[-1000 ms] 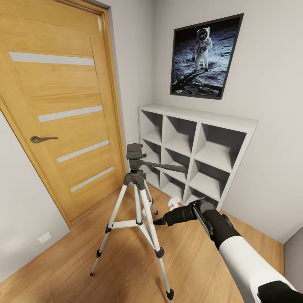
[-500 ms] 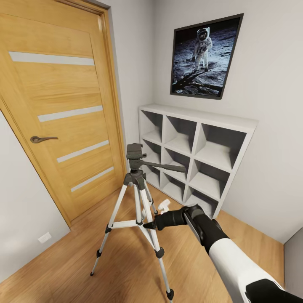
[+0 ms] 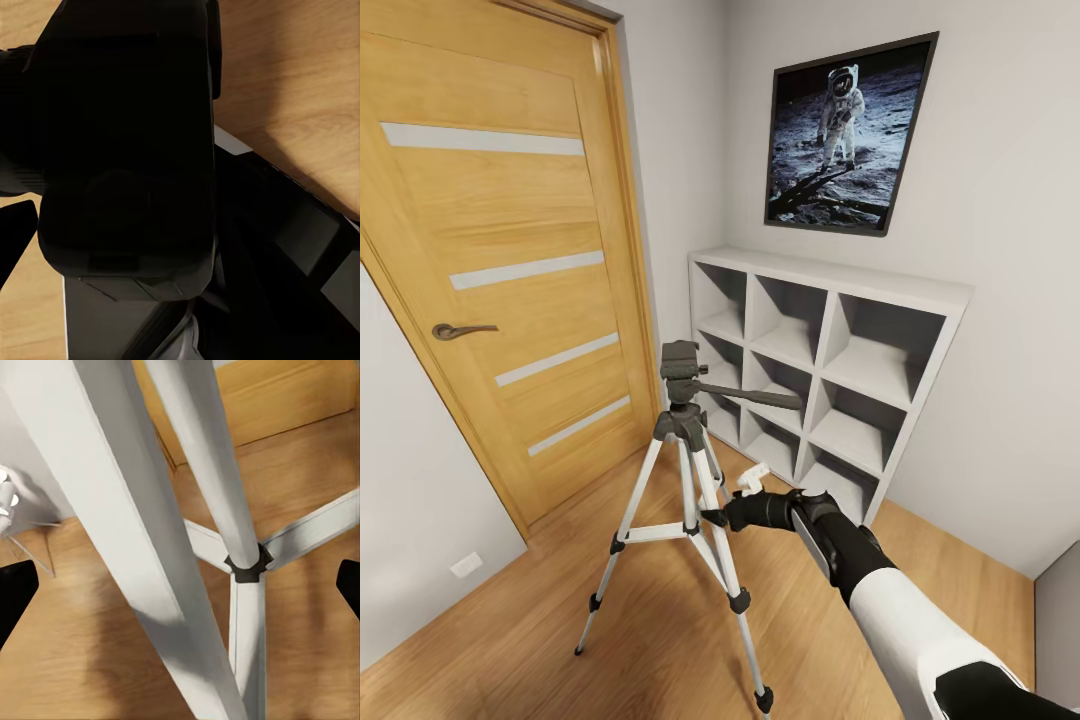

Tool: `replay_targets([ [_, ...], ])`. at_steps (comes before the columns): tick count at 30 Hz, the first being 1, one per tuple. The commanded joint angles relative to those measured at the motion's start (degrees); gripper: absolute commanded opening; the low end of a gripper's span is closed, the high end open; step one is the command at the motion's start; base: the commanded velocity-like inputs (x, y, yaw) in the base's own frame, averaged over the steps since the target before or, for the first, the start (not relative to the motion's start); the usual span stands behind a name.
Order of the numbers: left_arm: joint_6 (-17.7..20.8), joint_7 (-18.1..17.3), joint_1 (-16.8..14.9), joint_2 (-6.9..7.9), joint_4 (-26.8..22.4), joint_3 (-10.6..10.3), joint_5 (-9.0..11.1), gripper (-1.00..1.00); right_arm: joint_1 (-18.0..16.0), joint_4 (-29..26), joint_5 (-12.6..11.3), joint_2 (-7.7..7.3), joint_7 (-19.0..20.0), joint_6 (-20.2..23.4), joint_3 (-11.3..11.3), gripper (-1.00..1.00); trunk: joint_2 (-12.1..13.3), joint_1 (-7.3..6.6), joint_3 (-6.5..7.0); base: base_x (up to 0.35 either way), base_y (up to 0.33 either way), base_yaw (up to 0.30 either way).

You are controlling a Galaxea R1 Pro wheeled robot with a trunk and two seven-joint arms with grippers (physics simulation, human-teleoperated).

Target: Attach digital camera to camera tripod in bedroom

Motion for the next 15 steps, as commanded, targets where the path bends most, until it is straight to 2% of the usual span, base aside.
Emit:
replay_targets([
  [1, -0.14, -0.17, -0.04, 0.00, 0.04, -0.47, 0.37, -1.00, -0.01, -0.07, -0.14, 0.18, -0.50, 0.28, -0.55, 1.00, -0.12, 0.03, -0.12, 0.000, 0.000, 0.000],
  [3, -0.14, -0.17, -0.04, 0.00, 0.04, -0.48, 0.36, -1.00, -0.03, -0.07, -0.22, 0.46, -1.45, 0.25, -1.38, 1.00, -0.12, 0.03, -0.12, 0.000, 0.000, 0.000],
  [5, -0.14, -0.17, -0.04, 0.00, 0.04, -0.47, 0.35, -1.00, -0.04, -0.07, -0.31, 1.98, -3.39, 0.20, -2.34, 1.00, -0.12, 0.03, -0.12, 0.000, 0.000, 0.000],
  [10, -0.14, -0.17, -0.04, 0.00, 0.04, -0.47, 0.38, -1.00, -0.01, -0.07, -0.35, 3.95, -4.69, 0.17, -2.82, 1.00, -0.12, 0.03, -0.12, 0.000, 0.000, 0.000],
  [15, -0.14, -0.17, -0.04, 0.01, 0.04, -0.48, 0.39, -1.00, -0.02, 0.24, -0.41, 3.95, -9.59, -0.55, -2.82, 1.00, -0.12, 0.03, -0.12, 0.000, 0.000, 0.000],
])
